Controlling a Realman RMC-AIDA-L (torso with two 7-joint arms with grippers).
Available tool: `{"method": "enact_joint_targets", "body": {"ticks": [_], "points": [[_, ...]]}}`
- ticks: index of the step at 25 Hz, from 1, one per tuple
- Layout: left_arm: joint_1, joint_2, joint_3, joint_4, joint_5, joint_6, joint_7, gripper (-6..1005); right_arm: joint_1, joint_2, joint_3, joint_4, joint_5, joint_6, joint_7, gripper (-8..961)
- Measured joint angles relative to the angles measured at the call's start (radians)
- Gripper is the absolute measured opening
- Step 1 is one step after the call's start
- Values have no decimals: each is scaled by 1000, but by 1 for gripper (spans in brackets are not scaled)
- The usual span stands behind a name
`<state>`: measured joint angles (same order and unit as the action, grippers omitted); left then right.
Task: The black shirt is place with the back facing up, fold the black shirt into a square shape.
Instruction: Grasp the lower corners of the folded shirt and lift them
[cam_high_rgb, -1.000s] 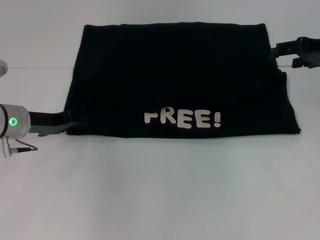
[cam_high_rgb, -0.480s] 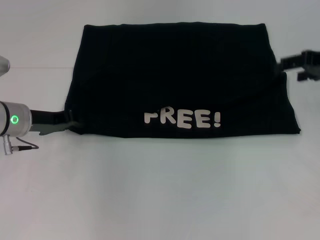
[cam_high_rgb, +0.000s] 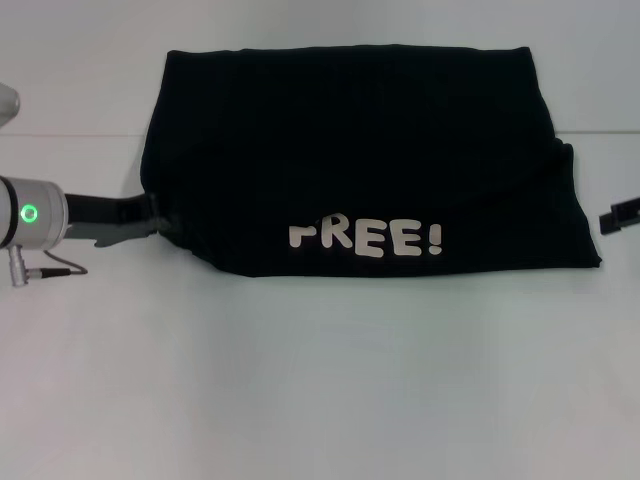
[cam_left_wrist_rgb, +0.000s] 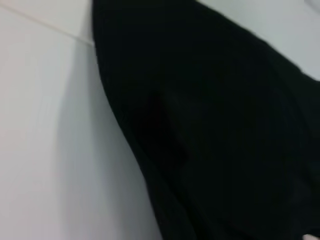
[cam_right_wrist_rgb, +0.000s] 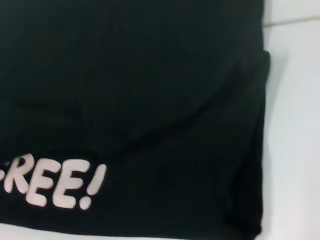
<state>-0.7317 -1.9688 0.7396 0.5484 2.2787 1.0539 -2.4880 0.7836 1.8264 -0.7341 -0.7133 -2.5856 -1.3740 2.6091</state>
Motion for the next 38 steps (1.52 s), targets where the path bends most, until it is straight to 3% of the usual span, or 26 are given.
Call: {"method": "enact_joint_targets", "body": {"ticks": [4, 13, 22, 29, 38], "points": [[-5, -1, -2, 5, -9, 11, 0, -1, -23, 17, 0, 0, 0, 43, -53, 729], [-12, -8, -3, 10, -30, 7, -2, -2, -55, 122, 5, 18, 13, 231, -210, 708], [-13, -10, -3, 10, -35, 5, -5, -1, -48, 126, 1, 74, 9, 314, -219, 687], [-10, -10, -3, 10, -55, 3, -1, -1, -44, 142, -1, 91, 8, 360, -224, 508], [-8, -10, -3, 10, -59, 4, 0, -2, -23, 162, -43, 125, 9, 405, -225, 507]]}}
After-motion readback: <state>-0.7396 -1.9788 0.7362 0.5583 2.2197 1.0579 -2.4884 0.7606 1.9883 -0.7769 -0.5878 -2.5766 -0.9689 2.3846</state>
